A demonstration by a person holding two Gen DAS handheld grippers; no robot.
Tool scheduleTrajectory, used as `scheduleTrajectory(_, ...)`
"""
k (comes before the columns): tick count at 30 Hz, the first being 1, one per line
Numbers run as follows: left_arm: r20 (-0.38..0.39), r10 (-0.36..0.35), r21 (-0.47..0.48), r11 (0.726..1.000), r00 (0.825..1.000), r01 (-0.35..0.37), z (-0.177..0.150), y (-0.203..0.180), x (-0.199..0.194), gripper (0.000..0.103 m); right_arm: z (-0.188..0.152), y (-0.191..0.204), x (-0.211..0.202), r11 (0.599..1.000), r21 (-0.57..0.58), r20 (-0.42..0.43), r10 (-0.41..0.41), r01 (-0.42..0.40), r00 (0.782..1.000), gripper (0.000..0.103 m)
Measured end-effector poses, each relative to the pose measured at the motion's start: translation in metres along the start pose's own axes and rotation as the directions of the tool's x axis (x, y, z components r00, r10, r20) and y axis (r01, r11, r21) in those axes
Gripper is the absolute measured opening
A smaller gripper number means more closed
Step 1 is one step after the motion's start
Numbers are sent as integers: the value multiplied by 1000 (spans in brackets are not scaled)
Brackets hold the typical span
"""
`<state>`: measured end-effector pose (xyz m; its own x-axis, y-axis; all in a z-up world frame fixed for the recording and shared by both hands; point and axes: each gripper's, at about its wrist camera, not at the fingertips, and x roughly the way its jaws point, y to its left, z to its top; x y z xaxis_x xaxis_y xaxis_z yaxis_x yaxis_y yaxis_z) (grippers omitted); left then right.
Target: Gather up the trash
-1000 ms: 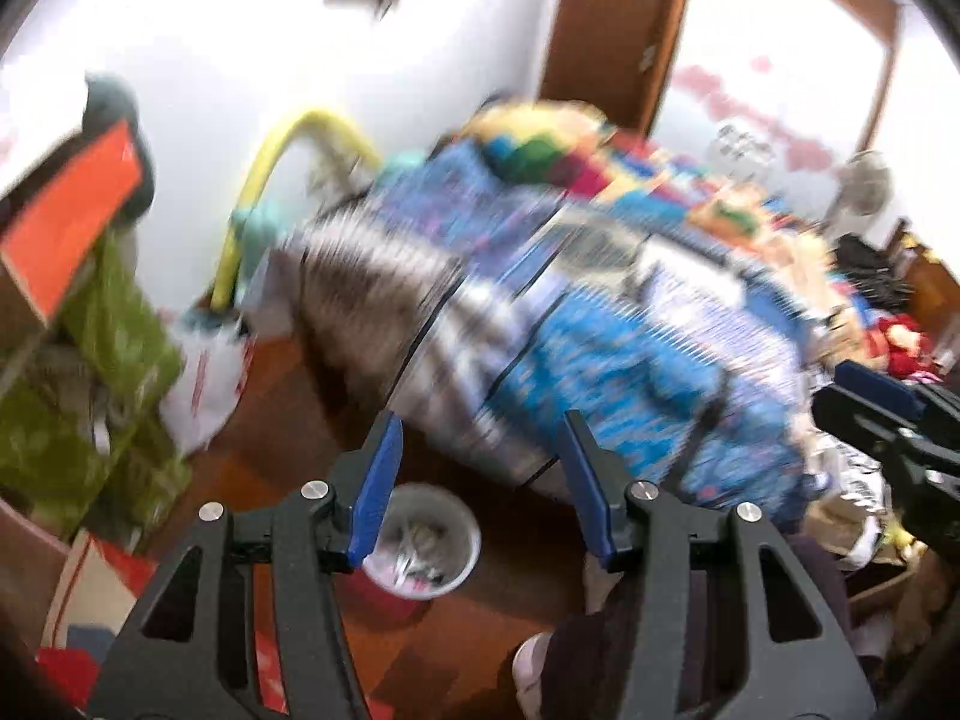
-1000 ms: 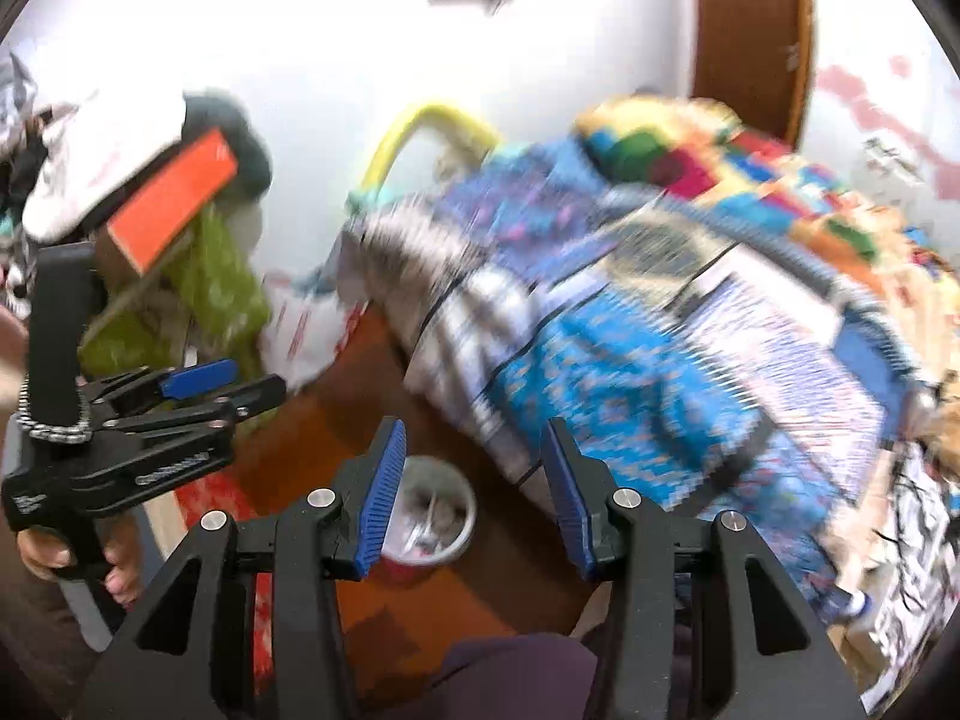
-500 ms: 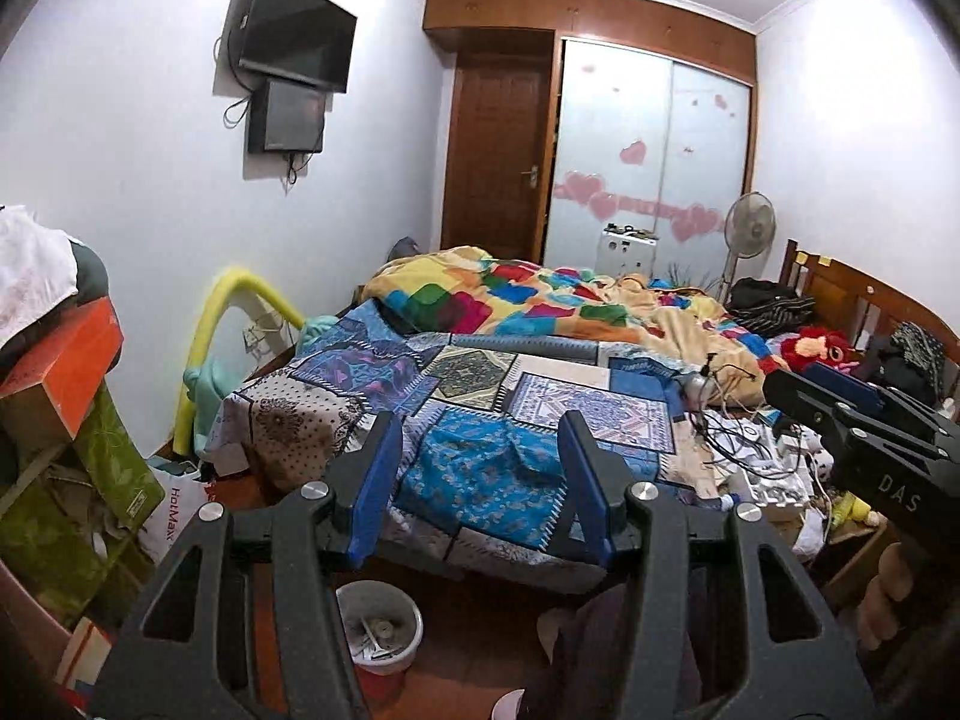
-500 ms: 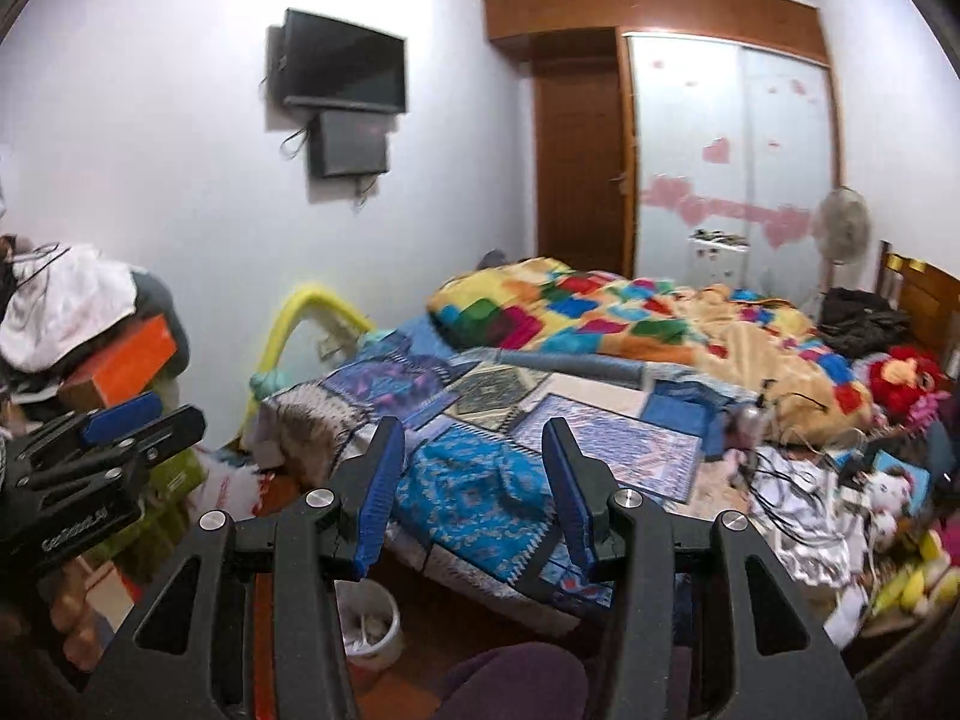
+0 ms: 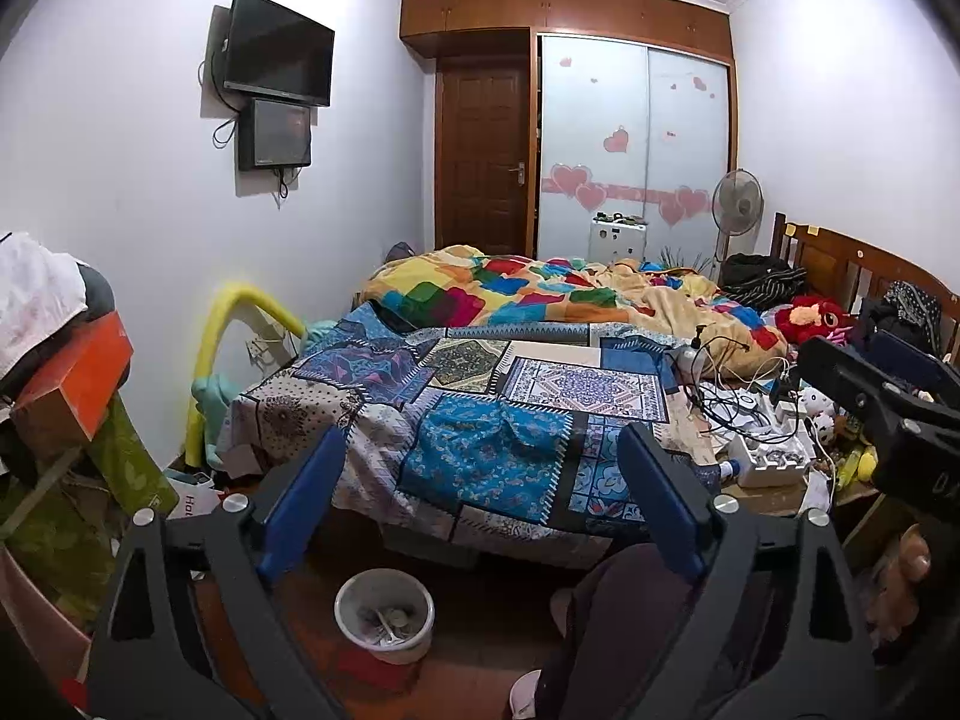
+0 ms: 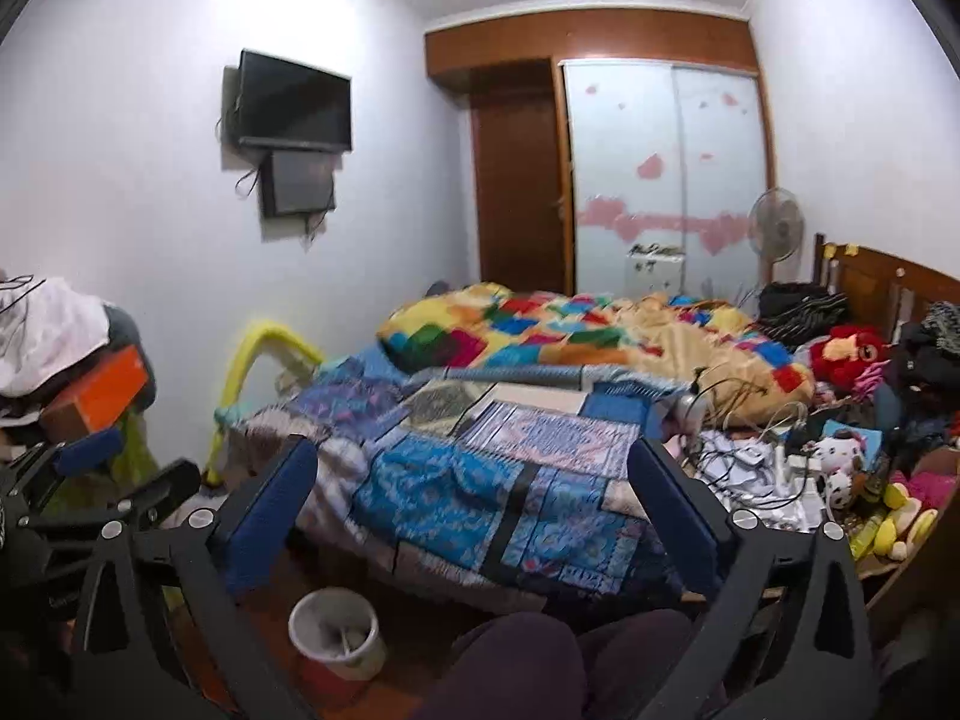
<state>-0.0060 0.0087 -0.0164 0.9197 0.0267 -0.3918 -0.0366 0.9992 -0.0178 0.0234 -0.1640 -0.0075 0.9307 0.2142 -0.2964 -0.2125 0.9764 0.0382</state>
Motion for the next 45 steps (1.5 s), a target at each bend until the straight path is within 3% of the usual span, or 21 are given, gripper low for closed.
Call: scheduleTrajectory(45, 1, -5, -27, 1000, 1000, 5, -5, 4, -9, 94, -8, 6, -5, 1000, -18, -42, 19, -20, 999, 103)
